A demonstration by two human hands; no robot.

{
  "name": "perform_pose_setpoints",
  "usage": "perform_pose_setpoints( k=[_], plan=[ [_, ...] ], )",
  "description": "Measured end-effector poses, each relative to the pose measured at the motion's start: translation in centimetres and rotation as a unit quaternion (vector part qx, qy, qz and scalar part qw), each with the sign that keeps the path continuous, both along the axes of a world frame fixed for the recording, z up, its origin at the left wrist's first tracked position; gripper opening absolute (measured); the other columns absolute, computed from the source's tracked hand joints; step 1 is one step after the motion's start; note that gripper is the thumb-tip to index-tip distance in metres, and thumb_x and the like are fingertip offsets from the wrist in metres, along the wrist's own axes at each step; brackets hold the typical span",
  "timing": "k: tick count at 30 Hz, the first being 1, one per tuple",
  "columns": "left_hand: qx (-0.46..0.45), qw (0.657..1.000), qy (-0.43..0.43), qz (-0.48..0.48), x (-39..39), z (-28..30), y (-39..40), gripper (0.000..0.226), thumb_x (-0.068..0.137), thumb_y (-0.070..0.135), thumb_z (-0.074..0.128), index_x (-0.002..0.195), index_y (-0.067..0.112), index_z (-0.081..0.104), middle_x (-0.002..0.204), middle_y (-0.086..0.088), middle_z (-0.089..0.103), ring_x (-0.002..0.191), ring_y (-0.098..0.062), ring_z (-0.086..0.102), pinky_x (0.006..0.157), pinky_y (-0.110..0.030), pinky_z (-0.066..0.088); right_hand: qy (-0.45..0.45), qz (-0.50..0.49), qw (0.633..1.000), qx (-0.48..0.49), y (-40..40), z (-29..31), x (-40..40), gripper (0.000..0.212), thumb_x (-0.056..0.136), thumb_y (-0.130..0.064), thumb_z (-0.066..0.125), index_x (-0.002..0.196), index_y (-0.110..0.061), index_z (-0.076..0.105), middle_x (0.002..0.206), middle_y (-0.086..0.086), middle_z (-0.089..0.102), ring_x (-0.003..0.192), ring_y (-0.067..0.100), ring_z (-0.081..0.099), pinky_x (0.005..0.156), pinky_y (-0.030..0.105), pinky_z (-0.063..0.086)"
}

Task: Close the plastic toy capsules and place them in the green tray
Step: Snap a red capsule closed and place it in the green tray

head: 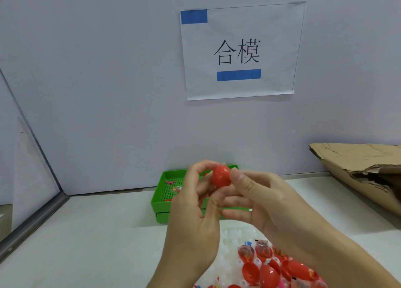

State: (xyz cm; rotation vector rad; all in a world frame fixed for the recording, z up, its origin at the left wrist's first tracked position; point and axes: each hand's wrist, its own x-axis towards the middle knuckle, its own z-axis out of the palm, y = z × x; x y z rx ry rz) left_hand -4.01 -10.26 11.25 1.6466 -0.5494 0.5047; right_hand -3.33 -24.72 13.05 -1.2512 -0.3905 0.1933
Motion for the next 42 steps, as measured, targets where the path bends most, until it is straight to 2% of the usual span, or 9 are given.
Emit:
perform_pose_setpoints(
  k=[5,8,12,18,24,27,30,37,42],
  plan=[
    [0.015,1.0,-0.021,0.01,0.1,-0.3,-0.4,0.021,0.092,0.024,0.057,0.105,0.039,0.053,0.124,0.025,0.065,0.12,-0.004,0.061,0.098,-0.041,0.052,-0.088,-0.067,0.993,-0.043,0.1,-0.2,-0.1,0.026,0.08,-0.028,0.077,0.105,-0.02,0.078,0.103,0.004,0.077,0.101,0.019,0.073,0.083,0.023,0.057],
    [-0.046,0.998,0.015,-0.03,0.2,-0.4,-0.2,0.025,0.085,0.011,0.063,0.104,0.027,0.061,0.129,0.015,0.064,0.124,-0.007,0.059,0.101,-0.028,0.05,-0.172,-0.168,0.965,-0.102,0.1,-0.2,0.0,0.034,0.078,-0.006,0.08,0.095,-0.035,0.078,0.09,-0.005,0.079,0.088,0.011,0.075,0.079,0.016,0.055],
    [-0.162,0.974,0.14,-0.074,0.0,0.6,-0.1,0.026,0.083,0.013,0.072,0.106,0.006,0.065,0.103,-0.01,0.075,0.099,-0.023,0.072,0.083,-0.031,0.059,-0.291,-0.264,0.902,-0.178,0.1,-0.6,0.1,0.05,0.071,-0.001,0.084,0.098,-0.042,0.074,0.091,-0.017,0.076,0.088,0.005,0.071,0.076,0.015,0.054],
    [-0.192,0.942,0.242,-0.132,-0.1,1.3,0.2,0.038,0.078,0.028,0.062,0.093,-0.005,0.074,0.093,-0.025,0.074,0.078,-0.03,0.073,0.075,-0.042,0.062,-0.407,-0.298,0.822,-0.266,-0.2,-1.2,0.4,0.05,0.069,0.008,0.077,0.111,-0.019,0.076,0.101,-0.011,0.065,0.095,-0.003,0.059,0.075,0.004,0.045],
    [-0.115,0.985,0.12,-0.047,0.1,1.0,0.4,0.03,0.079,0.024,0.063,0.103,0.008,0.071,0.091,-0.008,0.078,0.086,-0.022,0.075,0.075,-0.023,0.059,-0.318,-0.165,0.906,-0.227,-1.1,-0.7,0.3,0.055,0.082,-0.009,0.074,0.13,-0.035,0.063,0.115,-0.011,0.069,0.111,0.011,0.065,0.087,0.023,0.055],
    [-0.053,0.998,0.025,0.034,0.2,0.7,0.5,0.019,0.08,0.024,0.068,0.098,0.021,0.071,0.092,0.009,0.077,0.091,-0.009,0.073,0.082,-0.018,0.055,-0.116,-0.082,0.986,-0.087,-1.4,-0.4,0.4,0.056,0.078,-0.044,0.07,0.131,-0.028,0.061,0.117,0.004,0.071,0.109,0.019,0.069,0.082,0.033,0.058],
    [0.016,0.997,-0.032,0.065,0.1,0.4,0.5,0.022,0.084,0.017,0.067,0.097,0.034,0.07,0.1,0.017,0.074,0.101,-0.003,0.068,0.085,-0.015,0.05,0.028,0.067,0.997,0.02,-1.1,-0.2,0.4,0.063,0.072,-0.054,0.078,0.115,-0.008,0.071,0.111,0.021,0.069,0.1,0.031,0.071,0.075,0.038,0.059],
    [0.037,0.996,-0.066,0.042,0.0,0.4,0.5,0.032,0.083,0.008,0.06,0.102,0.032,0.07,0.113,0.023,0.07,0.119,0.002,0.059,0.092,-0.01,0.047,-0.004,0.122,0.989,0.079,-0.7,-0.8,0.7,0.059,0.074,-0.047,0.083,0.11,-0.002,0.073,0.116,0.017,0.07,0.107,0.029,0.068,0.085,0.032,0.055],
    [0.019,1.0,0.002,0.013,-0.1,0.4,0.5,0.035,0.083,0.012,0.067,0.107,0.037,0.069,0.125,0.023,0.065,0.118,-0.004,0.062,0.098,-0.031,0.052,-0.061,0.028,0.997,0.048,-0.3,-1.3,1.0,0.054,0.076,-0.048,0.081,0.112,-0.008,0.075,0.113,0.018,0.073,0.105,0.026,0.071,0.088,0.028,0.055]
  ],
)
